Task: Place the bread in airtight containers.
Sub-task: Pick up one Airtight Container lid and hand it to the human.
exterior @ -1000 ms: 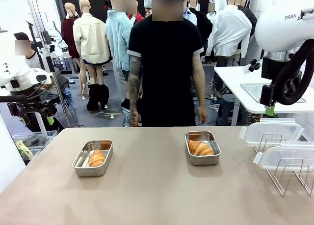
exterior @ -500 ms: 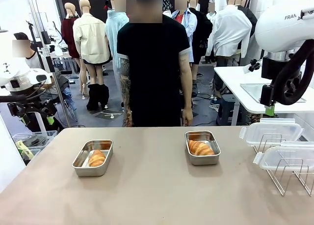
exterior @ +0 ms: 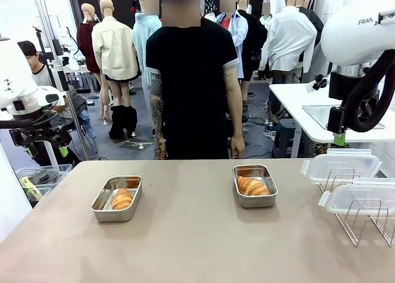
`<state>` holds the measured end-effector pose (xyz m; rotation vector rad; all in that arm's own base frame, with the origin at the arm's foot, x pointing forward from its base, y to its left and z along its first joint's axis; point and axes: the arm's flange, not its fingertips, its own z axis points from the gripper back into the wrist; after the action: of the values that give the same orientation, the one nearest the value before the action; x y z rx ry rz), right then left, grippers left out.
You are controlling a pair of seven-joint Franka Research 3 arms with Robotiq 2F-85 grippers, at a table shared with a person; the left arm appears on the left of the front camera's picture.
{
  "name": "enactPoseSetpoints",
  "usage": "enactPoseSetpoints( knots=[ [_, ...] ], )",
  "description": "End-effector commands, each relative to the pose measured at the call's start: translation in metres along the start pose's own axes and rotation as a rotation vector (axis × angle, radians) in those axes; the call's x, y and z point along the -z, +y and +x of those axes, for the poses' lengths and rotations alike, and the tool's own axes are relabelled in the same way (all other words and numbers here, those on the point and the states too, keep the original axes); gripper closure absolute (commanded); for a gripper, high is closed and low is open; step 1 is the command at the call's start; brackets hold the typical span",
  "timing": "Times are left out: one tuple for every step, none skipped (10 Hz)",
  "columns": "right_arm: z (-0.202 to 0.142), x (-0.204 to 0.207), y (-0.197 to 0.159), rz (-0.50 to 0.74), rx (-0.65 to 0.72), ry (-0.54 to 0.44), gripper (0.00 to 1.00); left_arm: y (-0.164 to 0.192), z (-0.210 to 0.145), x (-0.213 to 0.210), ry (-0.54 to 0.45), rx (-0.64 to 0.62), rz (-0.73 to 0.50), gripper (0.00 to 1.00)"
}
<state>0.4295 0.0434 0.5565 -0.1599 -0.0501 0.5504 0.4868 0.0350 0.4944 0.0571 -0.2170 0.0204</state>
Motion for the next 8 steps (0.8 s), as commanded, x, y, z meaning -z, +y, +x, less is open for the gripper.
enactPoseSetpoints(
  knots=[
    [0.003,0.002,0.002,0.008,0.011,-0.015,0.0,0.0,-0.002,-0.002,-0.003,0.006,-0.001,0.0],
    [0.0,0.0,0.0,0.0,0.0,0.0,0.0,0.0,-0.002,-0.002,-0.003,0.006,-0.001,0.0],
    [-0.005,0.003,0.002,-0.019,-0.112,0.056,0.0,0.0,-0.002,-0.002,-0.003,0.006,-0.001,0.0],
    [-0.009,0.008,0.003,0.0,-0.274,0.115,0.0,0.0,-0.002,-0.002,-0.003,0.006,-0.001,0.0],
    [-0.016,0.014,0.005,0.023,-0.456,0.17,0.0,0.0,-0.002,-0.002,-0.003,0.006,-0.001,0.0],
    [-0.023,0.022,0.006,0.024,-0.578,0.221,0.0,0.0,-0.002,-0.002,-0.003,0.006,-0.001,0.0],
    [-0.027,0.031,0.006,0.048,-0.741,0.289,0.0,0.0,-0.002,-0.002,-0.003,0.006,-0.001,0.0],
    [-0.033,0.037,0.005,0.111,-0.952,0.317,0.0,0.0,-0.002,-0.002,-0.003,0.006,-0.001,0.0]
  ],
)
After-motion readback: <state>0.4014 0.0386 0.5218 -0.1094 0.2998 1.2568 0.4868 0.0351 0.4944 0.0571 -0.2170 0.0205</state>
